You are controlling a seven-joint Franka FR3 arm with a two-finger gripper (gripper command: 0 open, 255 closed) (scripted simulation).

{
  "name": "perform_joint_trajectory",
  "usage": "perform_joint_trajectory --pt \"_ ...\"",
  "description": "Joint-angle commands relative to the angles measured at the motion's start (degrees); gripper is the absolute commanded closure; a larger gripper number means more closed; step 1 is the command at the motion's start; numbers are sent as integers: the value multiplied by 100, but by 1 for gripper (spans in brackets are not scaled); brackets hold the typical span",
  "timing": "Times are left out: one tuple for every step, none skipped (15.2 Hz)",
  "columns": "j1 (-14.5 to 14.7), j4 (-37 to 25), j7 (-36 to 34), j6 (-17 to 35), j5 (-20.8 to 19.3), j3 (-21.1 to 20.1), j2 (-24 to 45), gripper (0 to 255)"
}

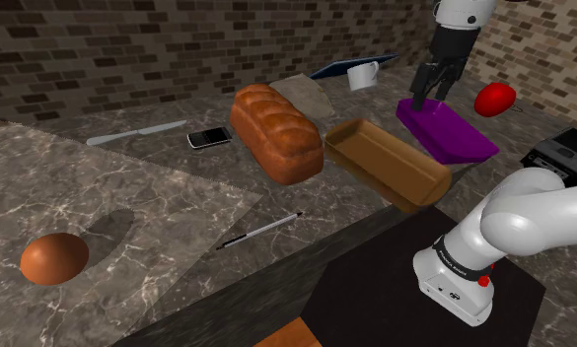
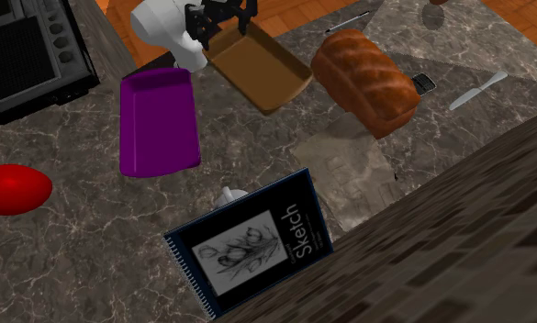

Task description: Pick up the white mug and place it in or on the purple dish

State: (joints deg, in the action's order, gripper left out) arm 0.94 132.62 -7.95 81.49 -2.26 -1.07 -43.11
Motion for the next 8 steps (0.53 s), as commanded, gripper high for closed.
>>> perform_joint_trajectory --pt "0 0 0 0 0 0 0 0" --pt "-36 -58 49 137 -58 63 145 0" --pt "-71 -122 96 271 -112 125 293 0" --pt "-105 -192 143 401 -162 186 444 0" --pt "-137 -270 189 528 -208 247 597 0" --pt "-168 -353 234 651 -250 308 752 0" --pt "-198 -443 279 770 -288 368 909 0" --pt "-227 -539 324 885 -321 427 1068 0"
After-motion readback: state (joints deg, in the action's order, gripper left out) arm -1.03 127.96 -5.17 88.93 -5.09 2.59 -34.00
